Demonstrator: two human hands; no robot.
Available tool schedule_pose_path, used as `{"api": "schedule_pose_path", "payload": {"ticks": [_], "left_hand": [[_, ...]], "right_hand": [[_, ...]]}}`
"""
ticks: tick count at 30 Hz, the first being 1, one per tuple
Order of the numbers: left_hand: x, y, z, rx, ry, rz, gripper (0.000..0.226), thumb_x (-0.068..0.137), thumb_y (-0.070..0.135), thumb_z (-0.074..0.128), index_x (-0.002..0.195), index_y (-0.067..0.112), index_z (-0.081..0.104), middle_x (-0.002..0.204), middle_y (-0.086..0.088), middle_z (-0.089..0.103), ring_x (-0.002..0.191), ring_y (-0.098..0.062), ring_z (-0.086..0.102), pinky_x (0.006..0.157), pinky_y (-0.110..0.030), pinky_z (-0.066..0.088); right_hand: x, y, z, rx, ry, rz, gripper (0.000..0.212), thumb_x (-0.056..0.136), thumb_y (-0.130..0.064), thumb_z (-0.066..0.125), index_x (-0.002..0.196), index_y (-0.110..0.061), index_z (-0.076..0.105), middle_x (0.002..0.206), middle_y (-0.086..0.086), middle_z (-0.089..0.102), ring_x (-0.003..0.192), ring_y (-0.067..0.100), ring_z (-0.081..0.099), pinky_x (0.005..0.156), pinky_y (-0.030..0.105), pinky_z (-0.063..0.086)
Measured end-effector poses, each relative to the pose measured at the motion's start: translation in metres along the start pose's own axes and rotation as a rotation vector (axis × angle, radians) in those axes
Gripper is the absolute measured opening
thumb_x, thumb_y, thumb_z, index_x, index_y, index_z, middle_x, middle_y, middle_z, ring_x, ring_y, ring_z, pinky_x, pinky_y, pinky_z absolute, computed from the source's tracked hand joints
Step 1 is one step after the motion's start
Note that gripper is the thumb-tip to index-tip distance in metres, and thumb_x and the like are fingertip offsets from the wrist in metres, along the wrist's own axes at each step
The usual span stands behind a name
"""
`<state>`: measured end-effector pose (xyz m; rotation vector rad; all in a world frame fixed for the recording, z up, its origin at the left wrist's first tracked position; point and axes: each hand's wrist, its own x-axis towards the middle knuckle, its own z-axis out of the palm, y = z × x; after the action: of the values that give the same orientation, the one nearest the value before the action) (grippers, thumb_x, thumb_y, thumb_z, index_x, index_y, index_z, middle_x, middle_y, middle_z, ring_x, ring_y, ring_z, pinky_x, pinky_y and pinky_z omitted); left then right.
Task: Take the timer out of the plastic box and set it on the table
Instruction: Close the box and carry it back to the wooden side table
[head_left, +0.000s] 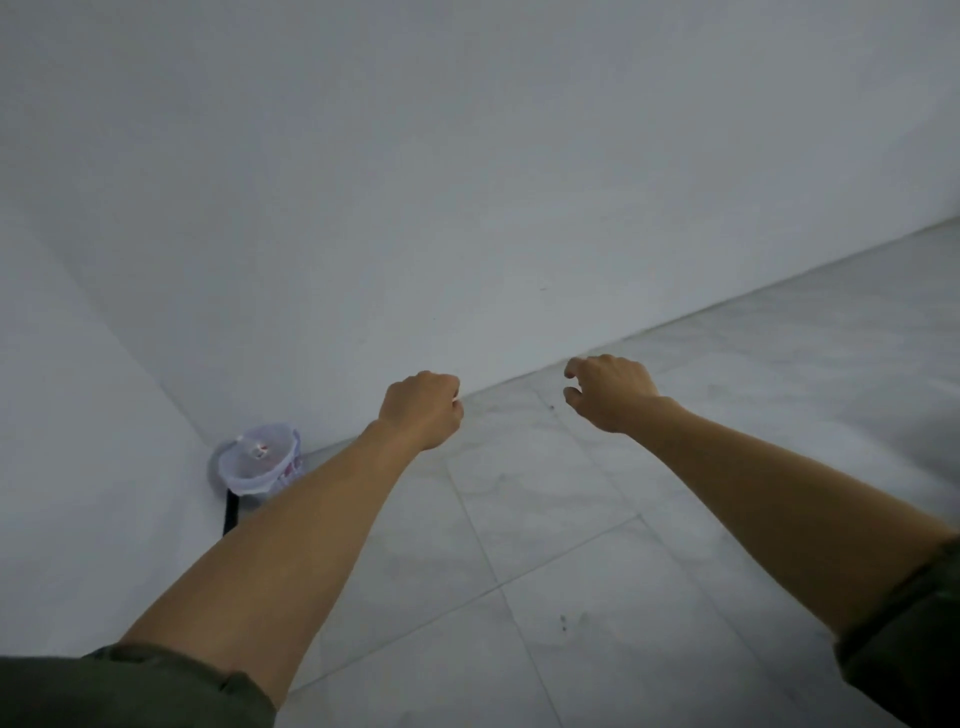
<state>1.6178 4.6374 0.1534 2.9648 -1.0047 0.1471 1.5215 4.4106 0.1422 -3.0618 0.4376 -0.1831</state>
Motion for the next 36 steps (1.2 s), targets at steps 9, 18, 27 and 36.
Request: {"api": "schedule_pose_path", "payload": {"ticks": [9,18,27,36], "left_hand": [[0.197,0.019,0.044,-0.034,-0.018,0.139,0.03,0.096,0.028,0.043,0.111,0.011,0.062,0.111,-0.009,0.066,0.1,-0.03,0.062,0.079,-0.036,0.046],[0.42,0.045,0.037,-0.083,0.004,0.202,0.03,0.095,0.027,0.044,0.111,0.01,0.063,0.11,-0.01,0.067,0.1,-0.031,0.062,0.08,-0.037,0.047],[0.658,0.085,0.081,-0.106,-0.019,0.379,0.031,0.096,0.028,0.043,0.114,0.012,0.062,0.112,-0.007,0.066,0.101,-0.029,0.062,0.079,-0.035,0.046],[0.873,0.186,0.072,-0.099,-0.023,0.647,0.03,0.096,0.028,0.043,0.113,0.012,0.062,0.111,-0.008,0.066,0.101,-0.029,0.062,0.079,-0.036,0.046]], "right_hand": [[0.156,0.089,0.041,-0.035,-0.02,0.133,0.034,0.095,-0.034,0.046,0.12,-0.015,0.06,0.11,0.008,0.069,0.101,0.031,0.064,0.082,0.038,0.05],[0.336,0.192,0.03,-0.034,-0.023,0.226,0.036,0.095,-0.035,0.047,0.124,-0.017,0.058,0.116,0.007,0.068,0.105,0.03,0.063,0.082,0.036,0.048],[0.502,0.3,0.059,-0.071,-0.012,0.401,0.037,0.096,-0.035,0.047,0.127,-0.018,0.057,0.117,0.007,0.067,0.106,0.031,0.063,0.084,0.036,0.048],[0.593,0.424,0.039,-0.079,0.011,0.672,0.038,0.096,-0.036,0.047,0.129,-0.019,0.056,0.119,0.008,0.067,0.107,0.032,0.062,0.085,0.037,0.048]]}}
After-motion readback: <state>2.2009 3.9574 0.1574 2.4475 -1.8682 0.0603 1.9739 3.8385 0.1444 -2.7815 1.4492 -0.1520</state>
